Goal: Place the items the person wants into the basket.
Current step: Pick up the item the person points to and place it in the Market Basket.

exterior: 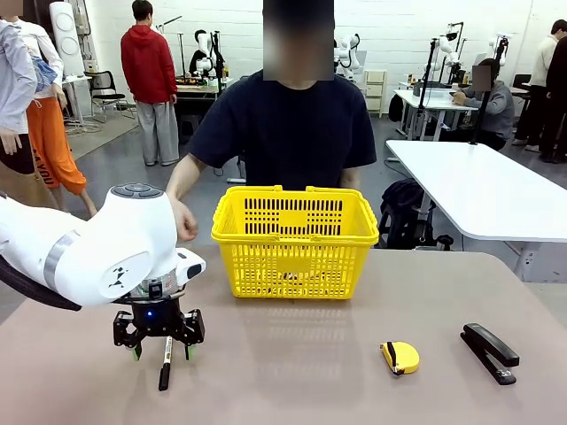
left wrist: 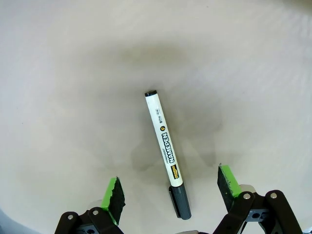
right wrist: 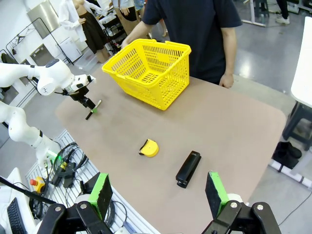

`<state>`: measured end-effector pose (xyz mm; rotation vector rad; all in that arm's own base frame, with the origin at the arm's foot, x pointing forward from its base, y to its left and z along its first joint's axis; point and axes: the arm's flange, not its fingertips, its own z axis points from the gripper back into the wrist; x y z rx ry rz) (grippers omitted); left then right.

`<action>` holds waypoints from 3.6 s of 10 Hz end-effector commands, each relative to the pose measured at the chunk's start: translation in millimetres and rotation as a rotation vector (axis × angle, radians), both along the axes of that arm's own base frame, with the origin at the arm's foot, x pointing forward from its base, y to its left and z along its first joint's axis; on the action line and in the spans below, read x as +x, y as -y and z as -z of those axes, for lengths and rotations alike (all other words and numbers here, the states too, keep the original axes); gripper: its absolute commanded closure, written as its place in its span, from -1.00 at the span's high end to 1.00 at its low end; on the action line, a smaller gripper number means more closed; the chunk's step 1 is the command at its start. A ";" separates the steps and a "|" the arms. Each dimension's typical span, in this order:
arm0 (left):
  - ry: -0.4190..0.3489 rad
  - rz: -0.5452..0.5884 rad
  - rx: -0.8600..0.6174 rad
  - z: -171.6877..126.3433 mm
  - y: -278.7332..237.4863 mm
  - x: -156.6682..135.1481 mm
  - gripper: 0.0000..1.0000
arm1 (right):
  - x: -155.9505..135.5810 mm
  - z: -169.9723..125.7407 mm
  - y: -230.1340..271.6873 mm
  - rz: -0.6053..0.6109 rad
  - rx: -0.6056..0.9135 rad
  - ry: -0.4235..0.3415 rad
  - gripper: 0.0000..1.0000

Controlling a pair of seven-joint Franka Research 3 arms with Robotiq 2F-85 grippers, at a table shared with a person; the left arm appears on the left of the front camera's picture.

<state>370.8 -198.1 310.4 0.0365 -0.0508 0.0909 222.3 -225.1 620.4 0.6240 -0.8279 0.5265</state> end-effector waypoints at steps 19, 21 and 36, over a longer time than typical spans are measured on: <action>0.007 0.157 -0.080 -170.5 -45.6 -34.0 -0.89 | 2.5 -1.1 0.0 -0.014 0.031 0.029 1.00; 0.013 0.191 -0.091 -206.0 -51.7 -42.1 -0.89 | 2.5 -1.1 0.0 -0.014 0.031 0.029 1.00; 0.144 0.901 0.075 -307.1 104.4 81.7 -0.76 | 2.5 -1.1 0.0 -0.014 0.031 0.029 1.00</action>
